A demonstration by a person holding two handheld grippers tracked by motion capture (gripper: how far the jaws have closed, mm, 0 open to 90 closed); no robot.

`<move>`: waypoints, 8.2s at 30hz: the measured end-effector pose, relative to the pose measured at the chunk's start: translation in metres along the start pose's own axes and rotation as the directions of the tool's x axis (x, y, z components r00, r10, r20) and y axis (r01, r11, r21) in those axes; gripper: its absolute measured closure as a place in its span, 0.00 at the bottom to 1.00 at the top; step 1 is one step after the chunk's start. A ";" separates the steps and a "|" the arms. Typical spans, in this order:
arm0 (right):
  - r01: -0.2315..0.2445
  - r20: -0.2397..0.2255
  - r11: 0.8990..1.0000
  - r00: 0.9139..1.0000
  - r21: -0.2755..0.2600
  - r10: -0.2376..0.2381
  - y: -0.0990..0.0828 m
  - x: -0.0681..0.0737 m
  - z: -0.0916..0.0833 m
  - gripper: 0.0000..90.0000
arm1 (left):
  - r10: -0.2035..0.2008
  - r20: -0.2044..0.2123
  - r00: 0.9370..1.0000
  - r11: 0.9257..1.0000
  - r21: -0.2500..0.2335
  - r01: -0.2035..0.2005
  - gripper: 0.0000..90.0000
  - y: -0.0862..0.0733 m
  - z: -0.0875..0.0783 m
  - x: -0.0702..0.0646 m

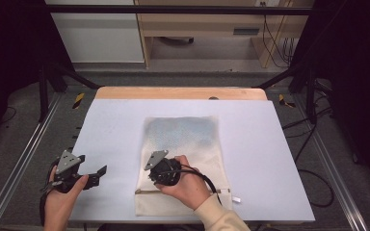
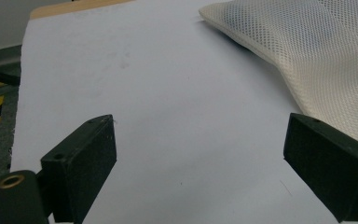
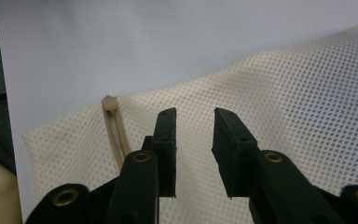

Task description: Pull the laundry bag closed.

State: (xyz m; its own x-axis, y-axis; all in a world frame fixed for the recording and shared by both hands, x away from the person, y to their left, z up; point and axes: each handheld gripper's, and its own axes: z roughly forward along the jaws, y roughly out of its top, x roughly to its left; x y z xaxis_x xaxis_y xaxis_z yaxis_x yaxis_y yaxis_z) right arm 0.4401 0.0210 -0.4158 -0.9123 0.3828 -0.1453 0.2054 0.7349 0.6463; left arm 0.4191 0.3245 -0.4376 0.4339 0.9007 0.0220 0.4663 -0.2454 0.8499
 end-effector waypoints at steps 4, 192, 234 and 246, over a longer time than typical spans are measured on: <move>-0.011 -0.007 1.000 1.000 0.016 0.011 -0.010 -0.001 0.001 0.85 | 0.003 0.002 1.000 1.000 0.010 -0.003 0.10 -0.002 0.002 -0.001; 0.109 -0.193 0.992 0.977 0.058 -0.096 0.011 0.015 0.011 0.91 | -0.091 0.545 0.834 0.973 0.225 -0.041 0.93 -0.015 0.054 -0.097; 0.068 -0.193 0.994 0.980 0.084 -0.051 -0.015 0.004 0.003 0.91 | -0.053 0.540 0.840 0.975 0.211 -0.074 0.93 -0.013 0.050 -0.101; 0.054 -0.189 0.995 0.981 0.078 -0.039 -0.022 0.002 0.001 0.91 | -0.059 0.543 0.838 0.975 0.213 -0.069 0.93 -0.014 0.051 -0.101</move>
State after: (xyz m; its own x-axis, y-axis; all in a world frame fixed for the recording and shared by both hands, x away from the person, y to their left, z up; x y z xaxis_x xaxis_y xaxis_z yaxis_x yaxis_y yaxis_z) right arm 0.4342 0.0056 -0.4310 -0.9701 0.2413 -0.0261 0.1825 0.7960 0.5771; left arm 0.4078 0.2186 -0.4781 0.7545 0.5741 -0.3179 0.5886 -0.3777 0.7148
